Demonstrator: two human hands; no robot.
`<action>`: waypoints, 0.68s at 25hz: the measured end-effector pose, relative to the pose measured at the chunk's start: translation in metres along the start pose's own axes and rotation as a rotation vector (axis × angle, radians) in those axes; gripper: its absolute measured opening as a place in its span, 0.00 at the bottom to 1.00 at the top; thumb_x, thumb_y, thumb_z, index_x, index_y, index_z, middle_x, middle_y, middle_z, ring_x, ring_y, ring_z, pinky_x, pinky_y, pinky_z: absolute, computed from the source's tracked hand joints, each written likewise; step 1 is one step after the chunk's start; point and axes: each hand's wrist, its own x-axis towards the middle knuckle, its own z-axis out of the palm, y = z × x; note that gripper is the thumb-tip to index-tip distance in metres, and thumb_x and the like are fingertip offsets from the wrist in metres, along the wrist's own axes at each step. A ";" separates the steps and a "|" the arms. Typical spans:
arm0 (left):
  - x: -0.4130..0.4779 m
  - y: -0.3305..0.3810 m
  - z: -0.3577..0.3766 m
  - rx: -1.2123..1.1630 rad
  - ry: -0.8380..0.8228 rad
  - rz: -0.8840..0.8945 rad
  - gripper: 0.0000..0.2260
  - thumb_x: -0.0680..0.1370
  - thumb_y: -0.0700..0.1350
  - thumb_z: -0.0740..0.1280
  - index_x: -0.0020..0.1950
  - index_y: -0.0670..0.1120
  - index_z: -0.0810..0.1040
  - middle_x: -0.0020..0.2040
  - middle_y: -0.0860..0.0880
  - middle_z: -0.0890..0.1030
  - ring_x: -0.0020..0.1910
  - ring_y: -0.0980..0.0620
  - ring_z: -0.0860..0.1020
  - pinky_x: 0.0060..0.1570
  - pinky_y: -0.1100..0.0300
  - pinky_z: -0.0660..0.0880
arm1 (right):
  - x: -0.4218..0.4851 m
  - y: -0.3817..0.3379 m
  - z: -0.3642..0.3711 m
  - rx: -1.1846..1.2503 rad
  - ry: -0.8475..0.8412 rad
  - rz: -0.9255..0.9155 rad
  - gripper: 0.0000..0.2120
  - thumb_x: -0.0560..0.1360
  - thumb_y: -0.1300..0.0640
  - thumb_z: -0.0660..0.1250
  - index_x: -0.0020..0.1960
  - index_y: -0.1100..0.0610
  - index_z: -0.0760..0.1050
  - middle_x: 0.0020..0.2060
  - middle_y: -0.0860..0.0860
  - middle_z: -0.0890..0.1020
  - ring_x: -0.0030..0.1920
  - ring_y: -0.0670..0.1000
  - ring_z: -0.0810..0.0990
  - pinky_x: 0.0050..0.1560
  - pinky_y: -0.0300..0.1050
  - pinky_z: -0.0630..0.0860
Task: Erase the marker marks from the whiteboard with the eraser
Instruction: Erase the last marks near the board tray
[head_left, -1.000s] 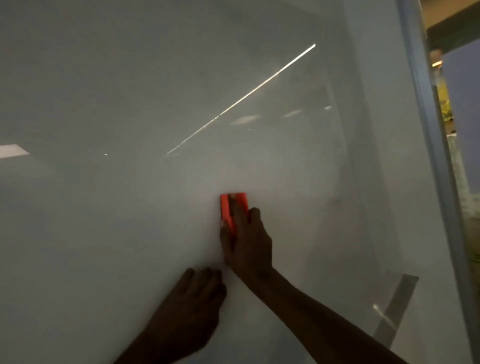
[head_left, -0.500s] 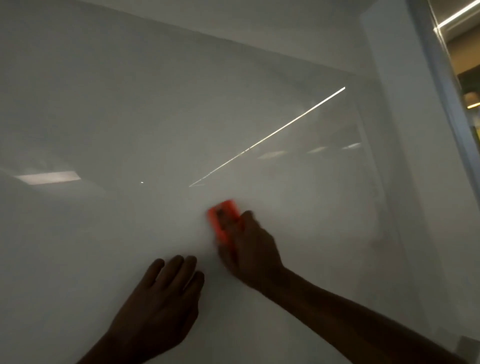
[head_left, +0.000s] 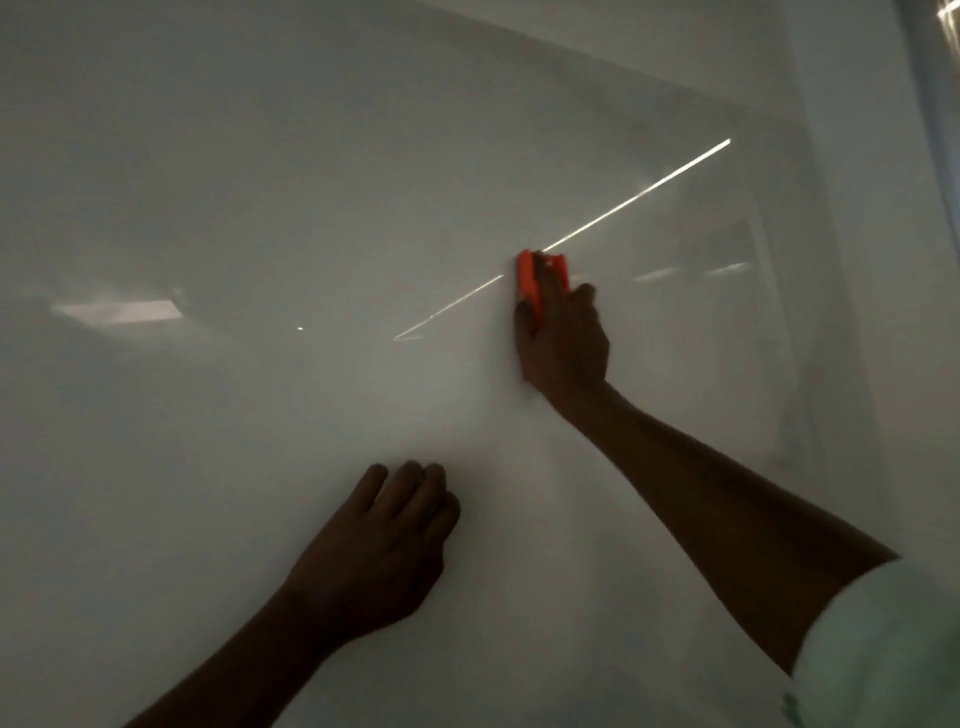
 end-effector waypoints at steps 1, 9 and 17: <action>-0.001 -0.001 0.000 -0.014 0.007 -0.006 0.16 0.76 0.49 0.62 0.58 0.41 0.77 0.62 0.38 0.72 0.58 0.37 0.72 0.58 0.43 0.66 | -0.036 -0.004 0.003 0.008 -0.014 -0.133 0.29 0.80 0.40 0.55 0.79 0.42 0.57 0.57 0.59 0.74 0.47 0.62 0.79 0.43 0.50 0.78; -0.045 0.076 0.008 -0.131 -0.194 0.157 0.16 0.76 0.48 0.65 0.58 0.40 0.77 0.62 0.36 0.76 0.60 0.36 0.72 0.59 0.41 0.67 | -0.321 0.146 -0.024 -0.090 -0.097 0.947 0.28 0.84 0.46 0.54 0.81 0.51 0.55 0.62 0.65 0.73 0.56 0.68 0.79 0.56 0.60 0.77; -0.099 0.174 0.038 -0.252 -0.312 0.426 0.15 0.75 0.45 0.62 0.57 0.39 0.79 0.61 0.35 0.77 0.59 0.35 0.74 0.59 0.40 0.65 | -0.540 0.077 -0.014 -0.035 -0.461 0.470 0.31 0.81 0.36 0.51 0.79 0.51 0.54 0.54 0.53 0.74 0.41 0.51 0.80 0.37 0.39 0.77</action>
